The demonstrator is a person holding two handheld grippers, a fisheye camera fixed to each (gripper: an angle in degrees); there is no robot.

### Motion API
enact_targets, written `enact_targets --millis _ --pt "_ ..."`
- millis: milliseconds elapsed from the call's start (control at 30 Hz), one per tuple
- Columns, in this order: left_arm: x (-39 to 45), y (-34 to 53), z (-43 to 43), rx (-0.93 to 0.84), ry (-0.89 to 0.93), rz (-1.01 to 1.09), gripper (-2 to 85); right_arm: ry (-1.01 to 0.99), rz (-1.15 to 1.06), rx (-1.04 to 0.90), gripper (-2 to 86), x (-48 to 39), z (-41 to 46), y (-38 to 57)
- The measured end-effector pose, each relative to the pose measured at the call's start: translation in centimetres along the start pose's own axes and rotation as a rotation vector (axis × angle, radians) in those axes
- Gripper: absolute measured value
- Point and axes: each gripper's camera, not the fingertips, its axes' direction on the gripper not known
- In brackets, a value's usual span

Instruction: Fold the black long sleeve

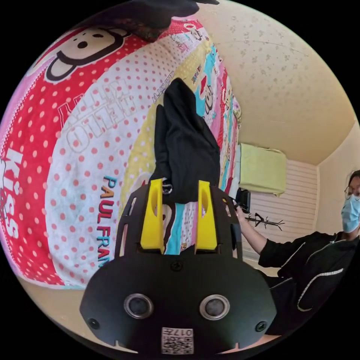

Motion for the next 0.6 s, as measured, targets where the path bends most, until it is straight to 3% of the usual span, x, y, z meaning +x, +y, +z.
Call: enact_targets --millis 133,267,433,600 --pt "-1.9 1.1 2.9 -0.044 -0.187 -0.130 5.2 0.279 0.102 -0.085 2.3 3.2 4.5 1.9" --pt "-3.0 1.4 3.4 -0.032 -0.119 -0.147 5.4 0.209 0.151 -0.040 2.2 6.0 5.0 2.4" --pt "-2.8 3.4 1.9 0.055 -0.048 -0.132 10.0 0.231 -0.122 0.095 4.4 1.5 4.4 1.9" --pt "-4.8 4.8 3.9 0.082 -0.023 -0.202 12.5 0.115 -0.403 0.061 7.0 -4.8 10.4 0.7"
